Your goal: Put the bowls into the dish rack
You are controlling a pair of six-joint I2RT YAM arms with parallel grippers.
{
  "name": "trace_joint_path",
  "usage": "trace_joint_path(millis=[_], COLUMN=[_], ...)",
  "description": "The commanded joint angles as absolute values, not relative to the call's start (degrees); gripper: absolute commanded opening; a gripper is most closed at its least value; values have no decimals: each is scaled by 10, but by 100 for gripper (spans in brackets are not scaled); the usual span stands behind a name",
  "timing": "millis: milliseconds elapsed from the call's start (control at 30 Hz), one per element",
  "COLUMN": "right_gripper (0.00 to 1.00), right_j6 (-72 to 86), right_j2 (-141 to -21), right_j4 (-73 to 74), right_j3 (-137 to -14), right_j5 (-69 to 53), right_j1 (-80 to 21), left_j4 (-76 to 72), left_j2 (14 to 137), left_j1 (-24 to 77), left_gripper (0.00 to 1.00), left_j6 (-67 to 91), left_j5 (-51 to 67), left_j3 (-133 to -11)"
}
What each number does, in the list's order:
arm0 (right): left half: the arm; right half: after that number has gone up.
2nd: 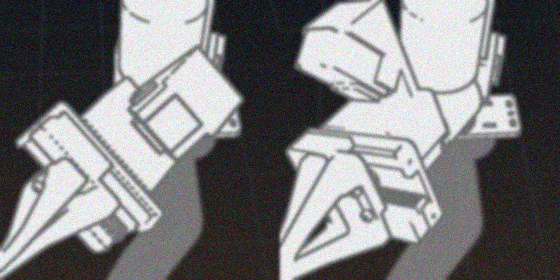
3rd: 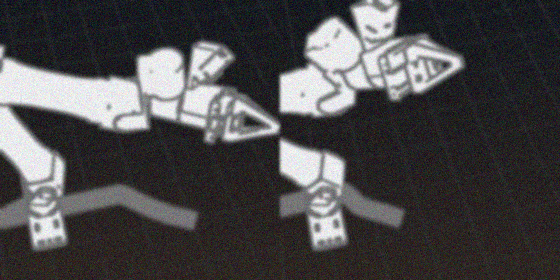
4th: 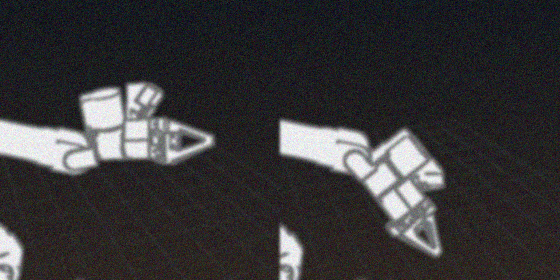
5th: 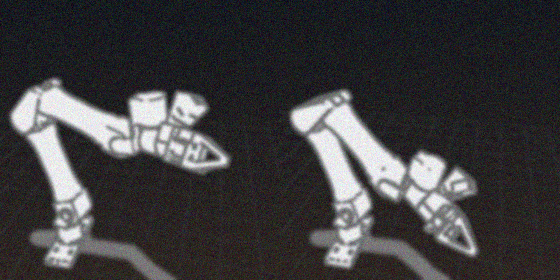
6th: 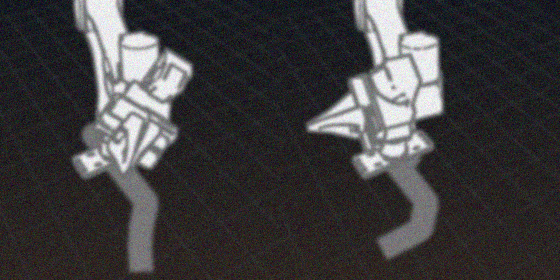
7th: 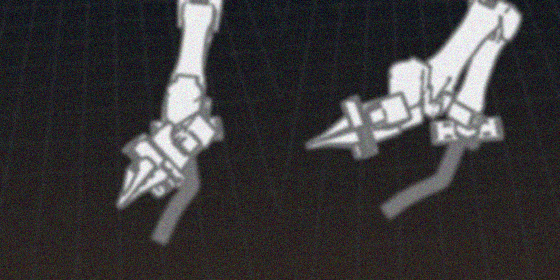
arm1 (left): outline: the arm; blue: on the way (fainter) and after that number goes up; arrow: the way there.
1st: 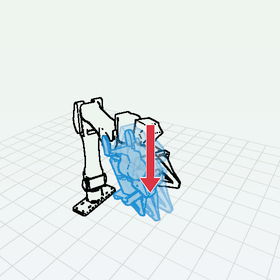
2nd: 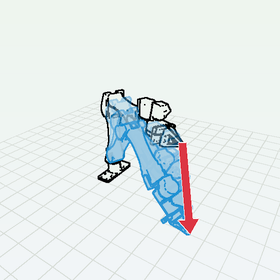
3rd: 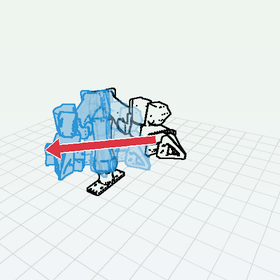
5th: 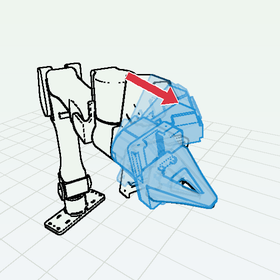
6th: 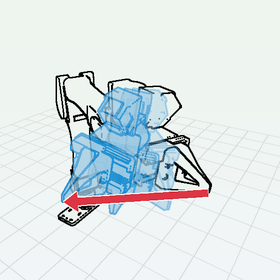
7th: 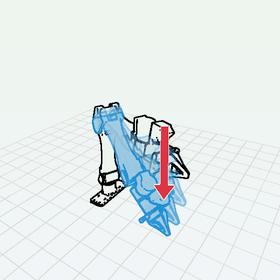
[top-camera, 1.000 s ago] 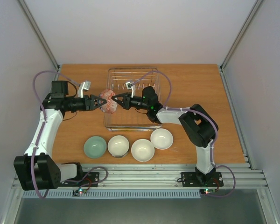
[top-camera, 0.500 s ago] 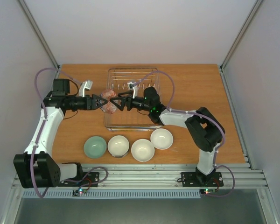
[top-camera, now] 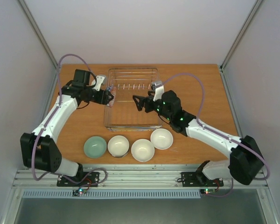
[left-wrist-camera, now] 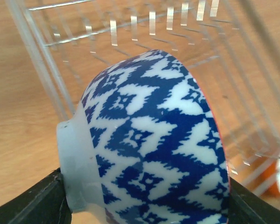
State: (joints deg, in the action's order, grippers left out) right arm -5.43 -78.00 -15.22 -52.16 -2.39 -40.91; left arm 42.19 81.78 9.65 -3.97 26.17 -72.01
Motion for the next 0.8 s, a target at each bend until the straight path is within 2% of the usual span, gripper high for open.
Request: trace_joint_path(millis=[0,267,767], right_gripper=[99,97,97], right_j6=[-45,-32,-23], right_j2=[-718,-648,-632], right_j4=[-79,-44,-32], right_j3=[-469,-421,-392], right_j5=[22,68,110], right_j1=[-419,-482,-527], left_j4=[326,281,288], left_j2=[846,884,972], left_j1=[105,137,178], left_gripper=[0,1,0], left_j6=[-49,-33,-17], left_j5=[116,56,18], left_j3=[-743,-783,-856])
